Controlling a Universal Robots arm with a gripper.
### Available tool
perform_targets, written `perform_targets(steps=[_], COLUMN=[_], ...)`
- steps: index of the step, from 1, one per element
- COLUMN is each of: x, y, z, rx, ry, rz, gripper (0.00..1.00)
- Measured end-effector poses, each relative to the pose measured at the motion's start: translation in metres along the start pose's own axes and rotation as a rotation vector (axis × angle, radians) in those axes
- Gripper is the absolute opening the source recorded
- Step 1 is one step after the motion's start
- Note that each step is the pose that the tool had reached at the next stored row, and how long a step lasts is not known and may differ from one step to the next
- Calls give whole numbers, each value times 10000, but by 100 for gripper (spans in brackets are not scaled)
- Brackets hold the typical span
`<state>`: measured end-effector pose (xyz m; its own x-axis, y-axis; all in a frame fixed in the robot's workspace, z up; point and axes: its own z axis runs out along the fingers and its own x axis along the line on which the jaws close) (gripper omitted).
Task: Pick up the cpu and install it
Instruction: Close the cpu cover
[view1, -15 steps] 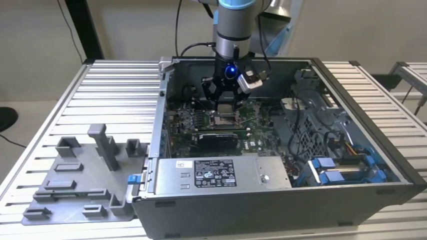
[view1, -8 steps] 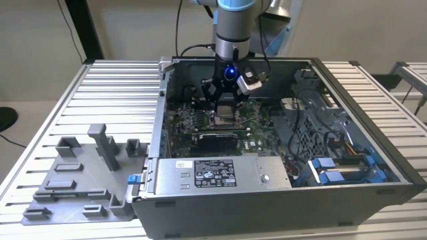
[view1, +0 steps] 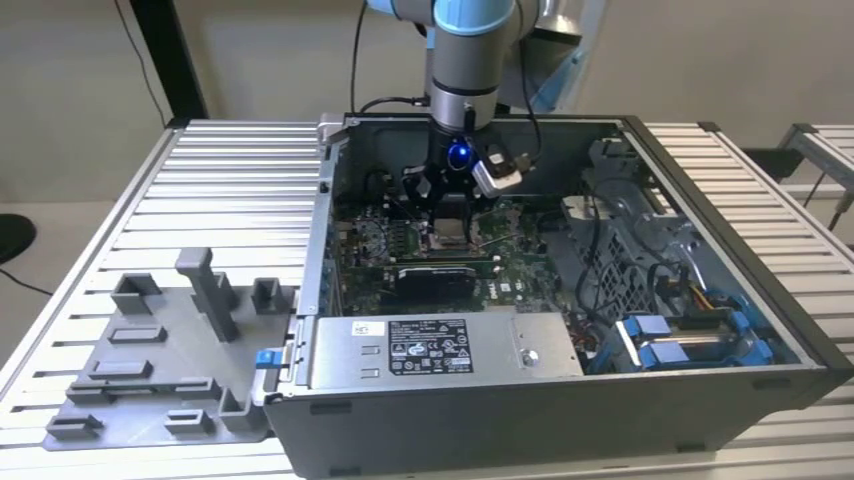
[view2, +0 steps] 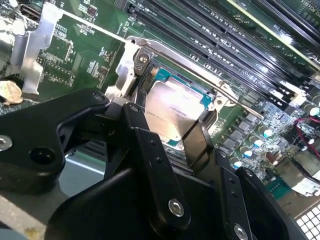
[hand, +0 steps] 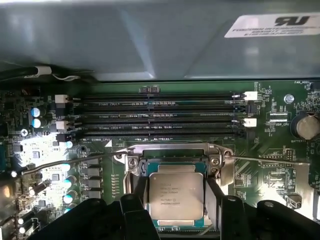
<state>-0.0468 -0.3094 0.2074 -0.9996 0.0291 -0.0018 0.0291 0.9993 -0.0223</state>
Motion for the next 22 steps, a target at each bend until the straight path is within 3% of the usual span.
perform_targets(steps=[7,13,22], x=[17,19,37], y=[0,5,5], z=[42,75,83], rx=[-27,-150,-155], ry=[2,6,5], rz=[-12,-11,-14], gripper=[0,0,0])
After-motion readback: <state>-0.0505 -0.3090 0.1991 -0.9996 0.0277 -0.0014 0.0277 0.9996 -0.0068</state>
